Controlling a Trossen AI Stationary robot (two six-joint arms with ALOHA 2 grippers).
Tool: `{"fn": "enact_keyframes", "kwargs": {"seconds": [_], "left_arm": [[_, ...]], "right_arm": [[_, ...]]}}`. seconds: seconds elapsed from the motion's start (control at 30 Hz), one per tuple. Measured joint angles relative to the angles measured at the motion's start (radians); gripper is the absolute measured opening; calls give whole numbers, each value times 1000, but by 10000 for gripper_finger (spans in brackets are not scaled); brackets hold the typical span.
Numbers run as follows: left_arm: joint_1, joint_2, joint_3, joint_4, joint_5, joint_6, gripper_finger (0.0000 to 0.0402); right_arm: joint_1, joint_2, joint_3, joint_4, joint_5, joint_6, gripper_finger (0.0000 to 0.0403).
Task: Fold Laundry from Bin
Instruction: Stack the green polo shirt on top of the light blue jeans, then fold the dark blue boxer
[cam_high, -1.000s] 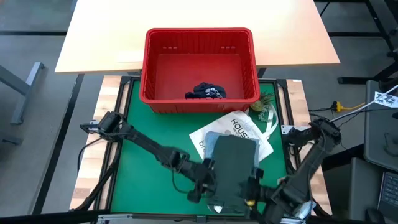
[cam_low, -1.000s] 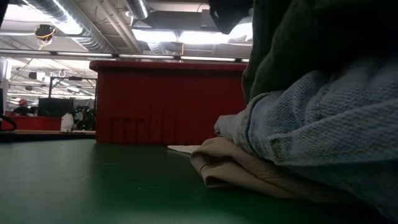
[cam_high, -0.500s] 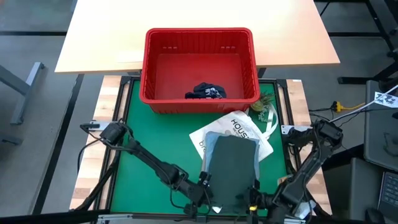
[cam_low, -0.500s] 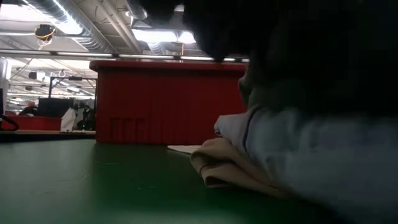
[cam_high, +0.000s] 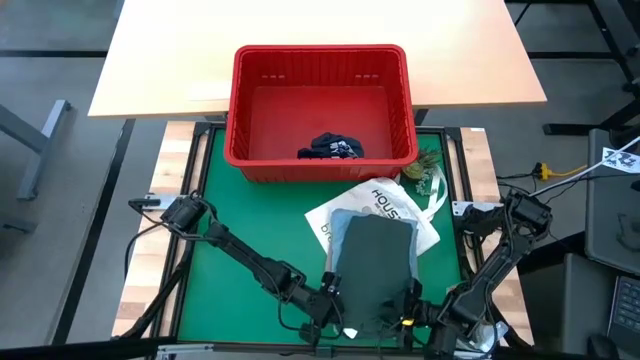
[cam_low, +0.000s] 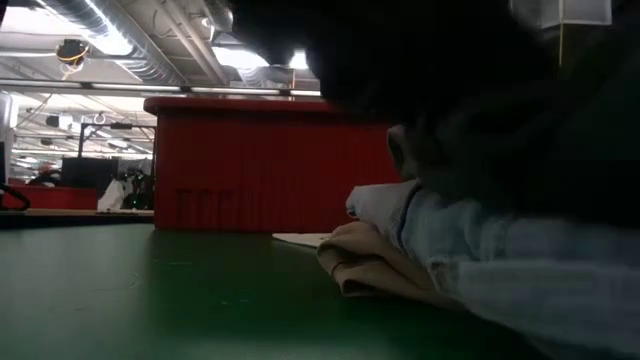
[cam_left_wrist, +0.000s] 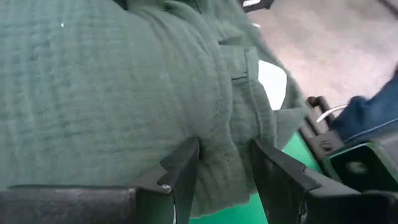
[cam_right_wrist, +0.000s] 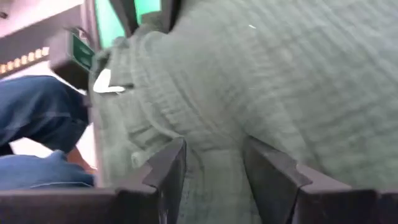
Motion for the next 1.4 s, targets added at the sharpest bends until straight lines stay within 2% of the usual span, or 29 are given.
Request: {"fn": "enact_keyframes", "kwargs": {"seconds": [0.17, 0.3, 0.5, 0.63, 0.8, 1.03, 1.17, 1.3, 1.4], "left_arm": [[-11, -93, -1, -62, 8, -11, 144], [-19, -195, -1, -122, 5, -12, 144], [-30, -365, -1, -232, -10, -16, 144], [-36, -455, -1, -282, -59, -12, 144], [-31, -548, -1, -280, -150, -8, 144], [15, -653, -1, -281, -380, -8, 144], [49, -704, -1, -284, -399, -8, 144], [98, -763, -1, -286, -395, -2, 144], [155, -799, 0, -294, -400, 64, 144]], "right_arm": [[-1, 0, 78, 1, -8, -117, 166], [-2, 0, 166, 2, 40, -255, 166], [-43, 0, 300, 3, 158, -555, 166], [-107, 0, 373, 5, 210, -769, 166], [-212, 0, 444, 3, 202, -912, 166], [-332, 0, 497, -22, 181, -1094, 166], [-399, 0, 511, -21, 144, -1175, 166], [-467, 0, 527, -14, 86, -1181, 166], [-515, -1, 527, -14, 41, -1178, 166]]}}
